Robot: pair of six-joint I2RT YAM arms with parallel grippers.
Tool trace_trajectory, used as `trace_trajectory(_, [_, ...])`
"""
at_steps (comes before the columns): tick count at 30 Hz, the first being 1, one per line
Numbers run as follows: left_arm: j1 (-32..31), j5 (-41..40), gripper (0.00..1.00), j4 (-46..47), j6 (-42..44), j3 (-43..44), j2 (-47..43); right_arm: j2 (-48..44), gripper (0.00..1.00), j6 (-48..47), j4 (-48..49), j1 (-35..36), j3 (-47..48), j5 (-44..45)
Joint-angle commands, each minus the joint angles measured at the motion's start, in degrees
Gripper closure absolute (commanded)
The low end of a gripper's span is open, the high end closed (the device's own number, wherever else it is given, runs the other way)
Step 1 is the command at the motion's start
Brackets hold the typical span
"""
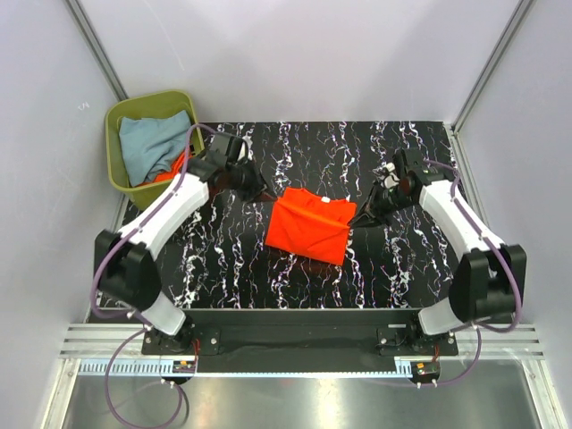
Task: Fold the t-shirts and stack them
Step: Fold the tshirt
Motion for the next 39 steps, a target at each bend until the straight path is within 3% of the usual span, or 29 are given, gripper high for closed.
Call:
trace_trajectory(1, [1.29,3.16,1.00,0.86,4.00,6.95,5.19,3.85,1.00,-3.11,-0.34,-2.17,4.01,-5.11])
trace_trajectory(17, [4.45,8.16,1.00,1.65,9.72,30.41,29.01,16.95,1.00,-3.82,4.14,-8.15,8.86,-4.77])
trace_trajectory(27, [3.67,9.76,1.00,3.76,11.39,37.72,38.50,22.05,1.00,-5.40,5.37,-9.65,9.91,-1.70])
trace_trajectory(29, [2.87,8.53,0.83,3.42,12.88,40.61,40.09,23.28,0.87,-6.28,6.51,-12.19,10.52,1.81])
trace_trajectory(30, [2.61,3.04,0.76,2.19,13.76,41.84,40.35,25.28,0.70,-7.59,6.51,-13.59,11.05,3.13])
trace_trajectory(31, [1.91,-0.93,0.51,-1.73,17.07,43.34,40.01,26.35,0.68,-8.21,6.51,-14.30,12.79,6.01])
trace_trajectory(32, [1.56,-4.80,0.42,-4.12,18.84,46.31,39.48,27.06,0.66,-9.00,6.43,-14.74,13.86,7.78])
trace_trajectory(33, [1.29,-11.45,0.41,-5.97,20.08,46.86,36.87,27.32,0.58,-10.05,6.51,-14.92,15.08,9.63])
trace_trajectory(37, [1.11,-17.66,0.40,-6.34,22.55,37.93,25.26,28.38,0.28,-10.50,7.30,-15.01,22.72,12.73])
trace_trajectory(39, [1.11,-16.45,0.40,-5.29,22.20,29.93,19.02,30.66,0.23,-11.20,7.30,-15.01,25.63,12.02])
